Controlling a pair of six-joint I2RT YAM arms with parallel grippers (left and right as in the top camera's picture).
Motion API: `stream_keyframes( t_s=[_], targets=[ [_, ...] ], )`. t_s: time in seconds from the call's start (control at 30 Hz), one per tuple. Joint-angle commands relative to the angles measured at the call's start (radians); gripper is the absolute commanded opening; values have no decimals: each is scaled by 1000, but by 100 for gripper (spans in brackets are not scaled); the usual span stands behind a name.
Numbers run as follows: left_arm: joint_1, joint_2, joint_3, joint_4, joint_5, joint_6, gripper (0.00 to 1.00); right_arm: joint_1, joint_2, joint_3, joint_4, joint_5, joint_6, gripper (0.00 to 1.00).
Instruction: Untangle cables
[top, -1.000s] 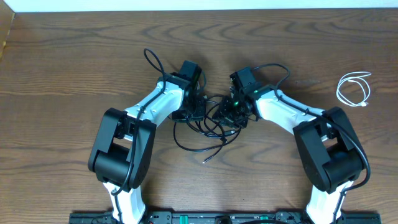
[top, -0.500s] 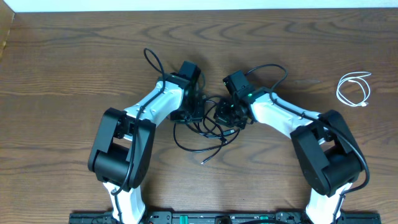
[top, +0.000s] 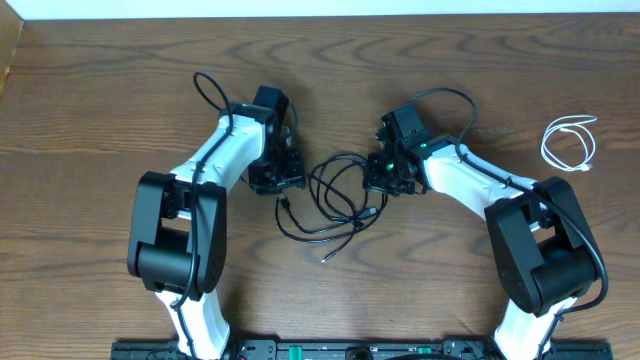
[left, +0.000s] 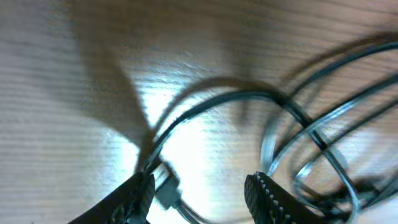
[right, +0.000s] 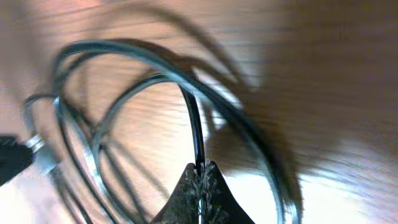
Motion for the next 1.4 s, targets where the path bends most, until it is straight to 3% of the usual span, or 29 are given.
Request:
stream_keyframes(
  t_s=[0.0, 0.13, 0.37, 0.53, 0.6, 0.93, 1.07, 1.2, 1.37],
  targets=[
    [3, 14, 51, -25, 85, 9, 52, -7, -25, -6, 17, -135, -116, 1],
    [-2, 14, 58, -26, 175, 9, 52, -48, -25, -5, 20, -229, -116, 5],
    [-29, 17, 44, 53, 89, 20, 52, -141, -23, -6, 7, -353, -129, 1],
    [-53, 28, 31, 71, 98, 16, 52, -155, -23, -6, -61, -353, -187, 36],
    [-68, 33, 31, 72, 98, 16, 52, -146, -22, -8, -87, -351, -187, 42],
    [-116, 91, 31, 90, 93, 15, 52, -58, -21, -21, -77, -312, -138, 42],
    [-116, 129, 31, 92, 93, 15, 43, -50, -6, -28, -71, -312, -118, 41],
    [-116, 160, 31, 92, 93, 15, 40, -47, 38, -54, -64, -322, -85, 34],
    [-116, 161, 31, 92, 93, 16, 41, -47, 73, -56, -41, -347, -77, 32]
  ],
)
